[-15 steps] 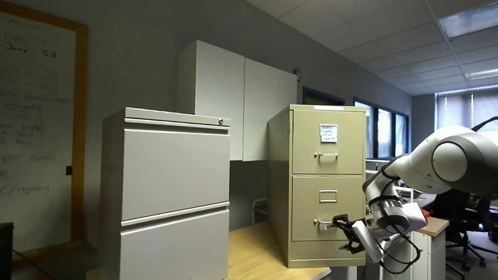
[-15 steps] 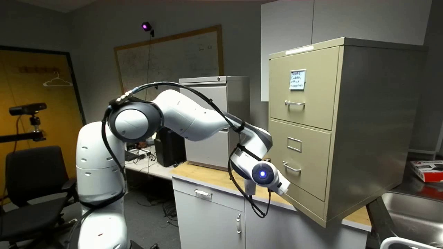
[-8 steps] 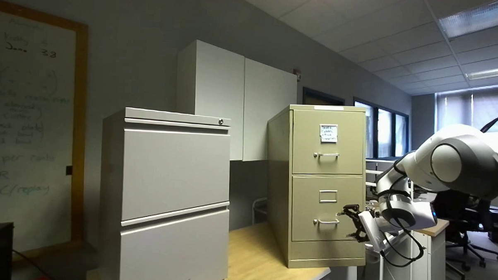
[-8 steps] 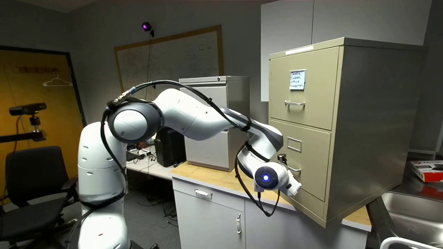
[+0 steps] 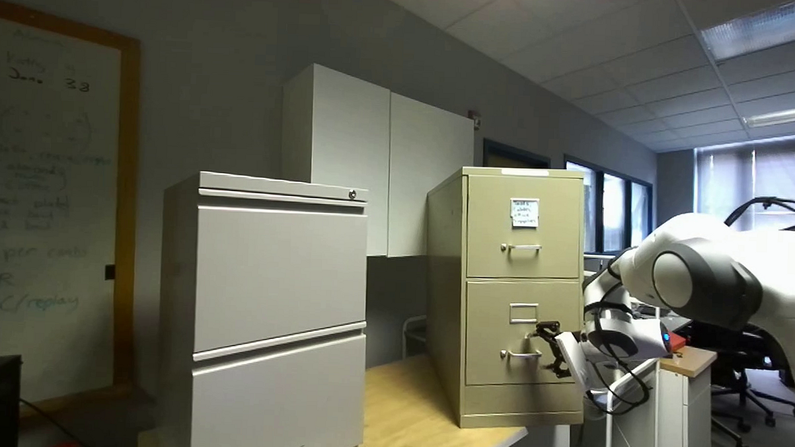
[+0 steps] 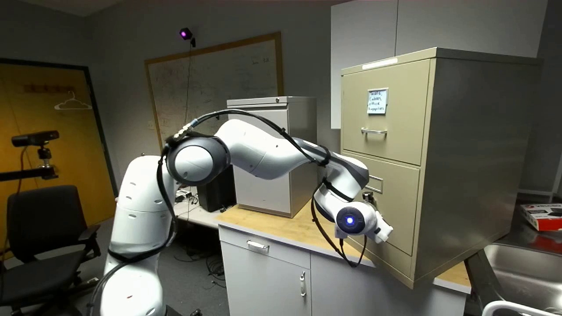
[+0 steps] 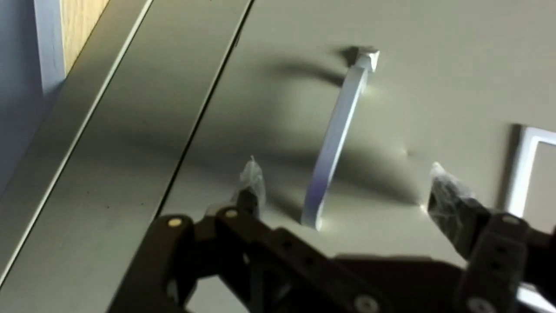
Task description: Open the bottom drawer of the cabinet to the right.
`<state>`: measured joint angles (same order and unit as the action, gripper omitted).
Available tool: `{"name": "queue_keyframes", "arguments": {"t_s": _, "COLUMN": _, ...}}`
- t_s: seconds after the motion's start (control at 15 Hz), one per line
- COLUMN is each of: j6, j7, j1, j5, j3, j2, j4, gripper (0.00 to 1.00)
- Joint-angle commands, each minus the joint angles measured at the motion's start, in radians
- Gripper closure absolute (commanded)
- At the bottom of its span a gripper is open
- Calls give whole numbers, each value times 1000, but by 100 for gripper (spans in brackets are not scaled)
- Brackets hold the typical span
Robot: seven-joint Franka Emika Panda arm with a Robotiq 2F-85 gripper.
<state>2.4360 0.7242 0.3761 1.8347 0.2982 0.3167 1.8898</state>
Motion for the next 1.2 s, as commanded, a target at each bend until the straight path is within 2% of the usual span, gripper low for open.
{"name": "queue_keyframes", "arguments": {"t_s": 0.0, "j6": 15, "j7": -62, "j1": -22, "j5": -16, "j3": 6, "j2": 129, "j4": -113, "gripper": 0}}
{"name": "queue_keyframes", "arguments": {"t_s": 0.2, "j6": 15, "j7": -102, "j1": -27, "j5": -40, "j3": 4, "j2": 209, "j4": -156, "gripper": 0}}
{"name": "queue_keyframes", "arguments": {"t_s": 0.27, "j6": 11, "j7": -122, "j1": -27, "j5": -48, "j3": 4, "j2": 229, "j4": -179, "gripper": 6}}
{"name": "queue_keyframes", "arguments": {"t_s": 0.33, "j6": 25, "j7": -141, "j1": -31, "j5": -62, "j3": 5, "j2": 248, "j4": -201, "gripper": 27}}
{"name": "queue_keyframes", "arguments": {"t_s": 0.47, "j6": 28, "j7": -196, "j1": -33, "j5": -112, "j3": 5, "j2": 254, "j4": -214, "gripper": 30}}
{"name": "queue_keyframes", "arguments": {"t_s": 0.6, "j6": 15, "j7": -266, "j1": -37, "j5": -199, "j3": 7, "j2": 236, "j4": -206, "gripper": 41}}
{"name": "queue_keyframes", "arguments": {"t_s": 0.87, "j6": -31, "j7": -388, "j1": -45, "j5": -401, "j3": 0, "j2": 150, "j4": -160, "gripper": 72}}
{"name": "queue_keyframes", "arguments": {"t_s": 1.07, "j6": -94, "j7": -426, "j1": -35, "j5": -470, "j3": -25, "j2": 93, "j4": -128, "gripper": 98}}
{"name": "queue_keyframes", "arguments": {"t_s": 1.13, "j6": -129, "j7": -418, "j1": -29, "j5": -467, "j3": -37, "j2": 72, "j4": -115, "gripper": 100}}
